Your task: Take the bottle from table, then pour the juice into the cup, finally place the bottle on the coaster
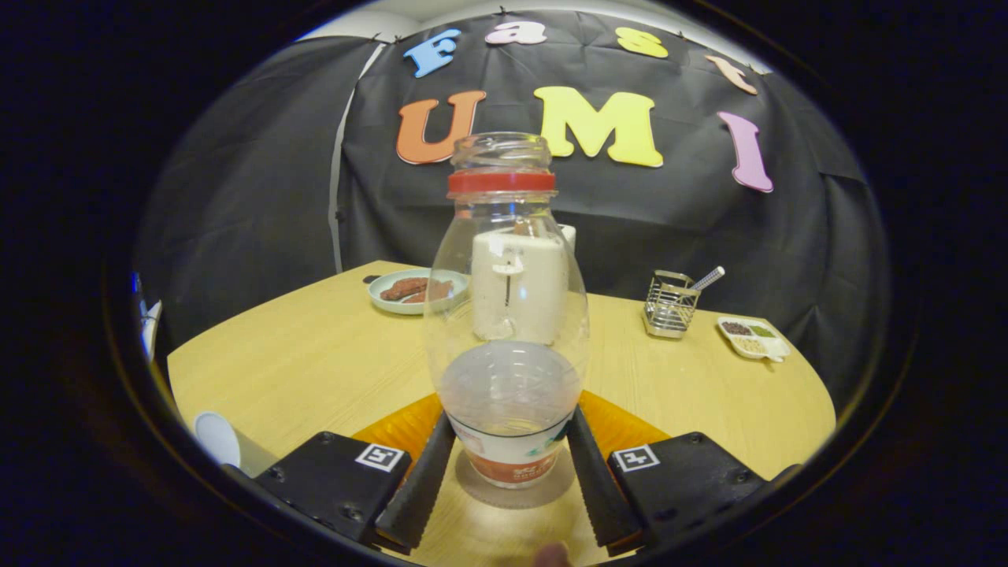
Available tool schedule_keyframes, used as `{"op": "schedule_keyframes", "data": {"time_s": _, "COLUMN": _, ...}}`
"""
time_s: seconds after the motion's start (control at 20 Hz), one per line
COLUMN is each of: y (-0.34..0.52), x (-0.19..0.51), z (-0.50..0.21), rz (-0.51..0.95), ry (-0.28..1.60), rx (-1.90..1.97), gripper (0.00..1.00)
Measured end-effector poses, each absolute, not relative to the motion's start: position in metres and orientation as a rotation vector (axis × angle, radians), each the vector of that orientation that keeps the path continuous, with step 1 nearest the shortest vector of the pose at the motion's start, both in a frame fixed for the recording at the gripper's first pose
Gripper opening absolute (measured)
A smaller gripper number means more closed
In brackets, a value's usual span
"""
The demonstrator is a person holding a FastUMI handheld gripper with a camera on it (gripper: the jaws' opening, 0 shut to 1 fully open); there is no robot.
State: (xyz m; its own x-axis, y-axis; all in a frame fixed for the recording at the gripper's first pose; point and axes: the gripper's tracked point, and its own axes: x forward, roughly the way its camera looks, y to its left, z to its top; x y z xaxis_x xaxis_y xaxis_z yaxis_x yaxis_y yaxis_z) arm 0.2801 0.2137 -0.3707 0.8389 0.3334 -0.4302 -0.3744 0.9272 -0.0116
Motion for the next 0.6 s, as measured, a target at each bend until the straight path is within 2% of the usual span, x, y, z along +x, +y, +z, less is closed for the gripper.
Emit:
{"op": "schedule_keyframes", "data": {"time_s": 0.15, "y": 0.215, "x": 0.277, "z": -0.376, "rz": 0.384, "ry": 0.463, "rx": -0.078, "gripper": 0.84}}
{"op": "schedule_keyframes", "data": {"time_s": 0.25, "y": 0.212, "x": 0.277, "z": -0.372, "rz": 0.374, "ry": 0.456, "rx": -0.064, "gripper": 0.96}}
{"op": "schedule_keyframes", "data": {"time_s": 0.3, "y": 0.212, "x": 0.275, "z": -0.372, "rz": 0.369, "ry": 0.456, "rx": -0.058, "gripper": 0.99}}
{"op": "schedule_keyframes", "data": {"time_s": 0.6, "y": 0.212, "x": 0.267, "z": -0.339, "rz": 0.341, "ry": 0.432, "rx": 0.041, "gripper": 1.0}}
